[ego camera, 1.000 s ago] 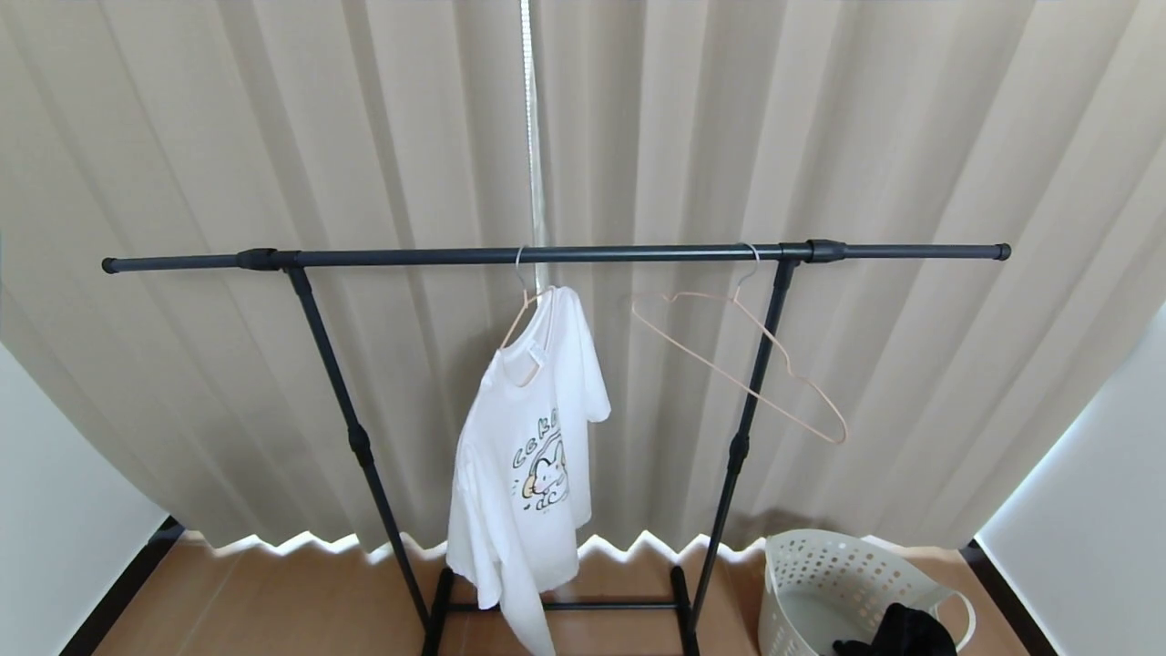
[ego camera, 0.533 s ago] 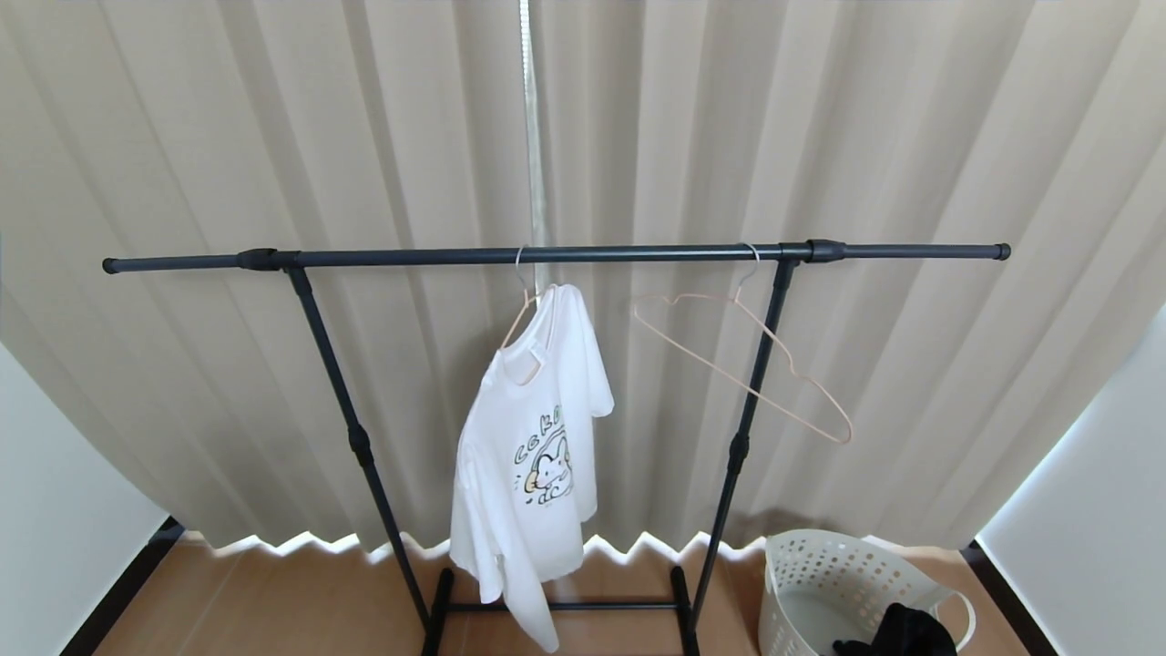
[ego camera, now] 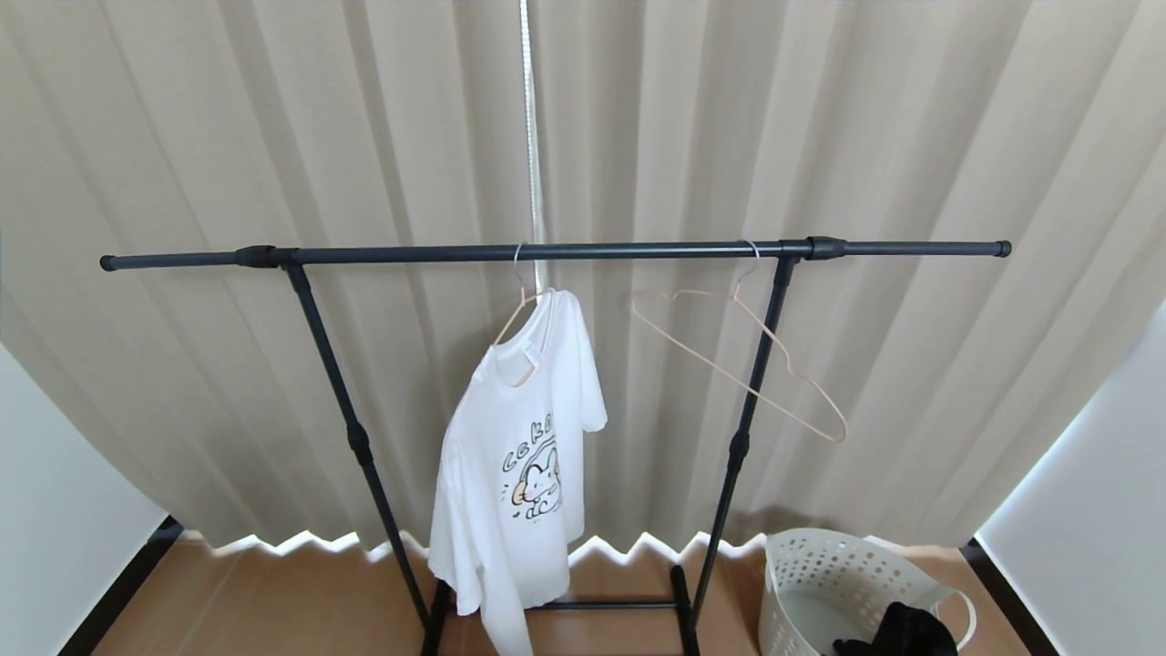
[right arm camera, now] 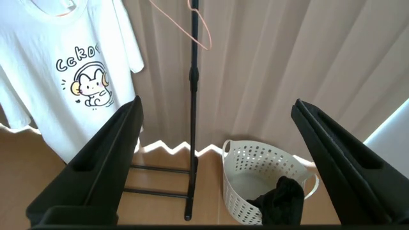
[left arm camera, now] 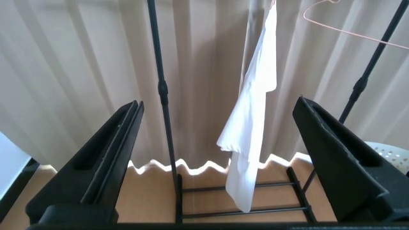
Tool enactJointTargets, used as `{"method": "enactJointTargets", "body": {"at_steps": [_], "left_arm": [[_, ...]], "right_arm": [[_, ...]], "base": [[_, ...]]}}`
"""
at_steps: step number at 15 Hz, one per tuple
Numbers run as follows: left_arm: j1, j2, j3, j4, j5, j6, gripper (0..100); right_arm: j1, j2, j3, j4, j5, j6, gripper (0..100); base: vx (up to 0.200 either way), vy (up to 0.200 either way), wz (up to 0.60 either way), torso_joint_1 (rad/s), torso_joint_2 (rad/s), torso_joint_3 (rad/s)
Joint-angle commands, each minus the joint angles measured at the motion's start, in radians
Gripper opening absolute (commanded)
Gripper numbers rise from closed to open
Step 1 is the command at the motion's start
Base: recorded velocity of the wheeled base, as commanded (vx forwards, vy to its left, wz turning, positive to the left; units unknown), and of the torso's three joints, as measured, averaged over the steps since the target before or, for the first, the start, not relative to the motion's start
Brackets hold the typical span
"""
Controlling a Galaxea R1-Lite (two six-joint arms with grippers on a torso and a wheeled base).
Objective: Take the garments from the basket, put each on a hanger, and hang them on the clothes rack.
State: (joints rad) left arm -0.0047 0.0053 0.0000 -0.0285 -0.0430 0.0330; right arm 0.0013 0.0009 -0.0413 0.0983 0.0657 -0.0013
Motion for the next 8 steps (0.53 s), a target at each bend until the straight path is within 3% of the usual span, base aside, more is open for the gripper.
{"method": "enactJointTargets", "body": {"at_steps": [1,8], "left_arm": [[0.000,0.004,0.000,-0.001,0.000,-0.002,100],[0.000,0.004,0.000,-0.001,0.000,-0.001,100]], "right_arm": [[0.000,-0.001,0.000,0.000,0.000,0.000,100],[0.000,-0.001,0.000,0.000,0.000,-0.008,100]], "base": [[0.000,0.000,0.00,-0.100,0.23,0.119],[0.000,0.000,0.00,-0.136,0.31,0.164]]}}
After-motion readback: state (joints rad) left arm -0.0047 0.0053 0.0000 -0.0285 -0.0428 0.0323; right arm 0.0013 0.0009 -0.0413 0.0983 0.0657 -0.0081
